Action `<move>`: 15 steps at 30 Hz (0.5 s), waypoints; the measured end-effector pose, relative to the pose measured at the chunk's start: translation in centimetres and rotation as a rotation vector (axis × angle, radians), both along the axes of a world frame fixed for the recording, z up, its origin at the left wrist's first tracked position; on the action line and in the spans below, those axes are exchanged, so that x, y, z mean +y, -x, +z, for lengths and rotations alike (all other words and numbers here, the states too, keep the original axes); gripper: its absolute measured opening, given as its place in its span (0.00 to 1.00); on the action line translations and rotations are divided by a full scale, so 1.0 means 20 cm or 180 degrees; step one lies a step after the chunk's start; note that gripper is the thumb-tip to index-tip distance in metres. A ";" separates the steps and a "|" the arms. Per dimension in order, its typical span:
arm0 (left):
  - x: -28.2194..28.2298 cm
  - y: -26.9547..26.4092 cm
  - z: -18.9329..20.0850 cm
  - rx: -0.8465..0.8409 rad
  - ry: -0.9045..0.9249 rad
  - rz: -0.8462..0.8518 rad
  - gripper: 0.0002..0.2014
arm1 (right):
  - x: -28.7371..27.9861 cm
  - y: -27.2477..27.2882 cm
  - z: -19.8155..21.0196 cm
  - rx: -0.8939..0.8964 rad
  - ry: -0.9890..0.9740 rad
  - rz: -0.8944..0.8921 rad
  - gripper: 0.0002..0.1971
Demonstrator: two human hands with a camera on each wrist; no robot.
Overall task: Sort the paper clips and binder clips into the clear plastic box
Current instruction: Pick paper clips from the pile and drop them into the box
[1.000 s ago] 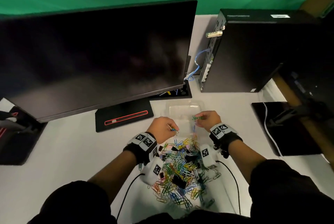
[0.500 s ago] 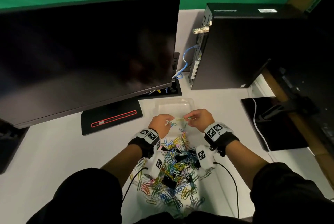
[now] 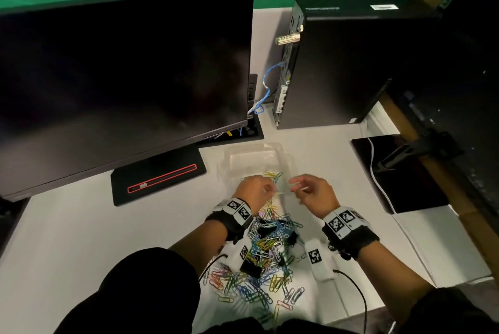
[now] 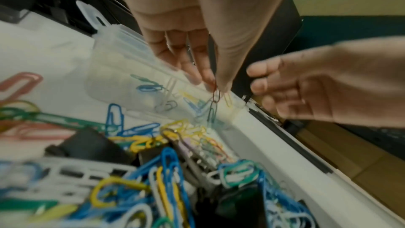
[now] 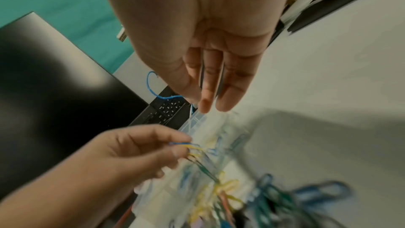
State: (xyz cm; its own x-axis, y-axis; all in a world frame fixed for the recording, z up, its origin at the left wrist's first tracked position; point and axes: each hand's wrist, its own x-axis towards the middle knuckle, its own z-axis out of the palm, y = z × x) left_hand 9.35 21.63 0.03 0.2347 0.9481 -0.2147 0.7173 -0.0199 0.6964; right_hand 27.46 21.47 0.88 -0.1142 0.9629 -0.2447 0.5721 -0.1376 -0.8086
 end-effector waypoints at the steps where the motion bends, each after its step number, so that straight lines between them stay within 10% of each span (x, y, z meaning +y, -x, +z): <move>1: 0.00 0.01 0.02 -0.0103 -0.0073 0.0030 0.07 | -0.04 -0.02 -0.01 -0.0103 0.0008 0.0064 0.12; 15: 0.06 0.18 0.02 0.0009 -0.0038 0.0400 0.15 | -0.43 -0.16 -0.15 -0.1027 0.0569 0.1098 0.21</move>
State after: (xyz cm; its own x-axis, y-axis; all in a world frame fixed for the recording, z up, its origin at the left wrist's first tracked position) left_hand 5.74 22.81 0.42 0.1134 0.9724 -0.2037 0.7166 0.0620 0.6947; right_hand 30.70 12.97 -2.14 -0.3097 0.8223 -0.4775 0.8255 -0.0167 -0.5641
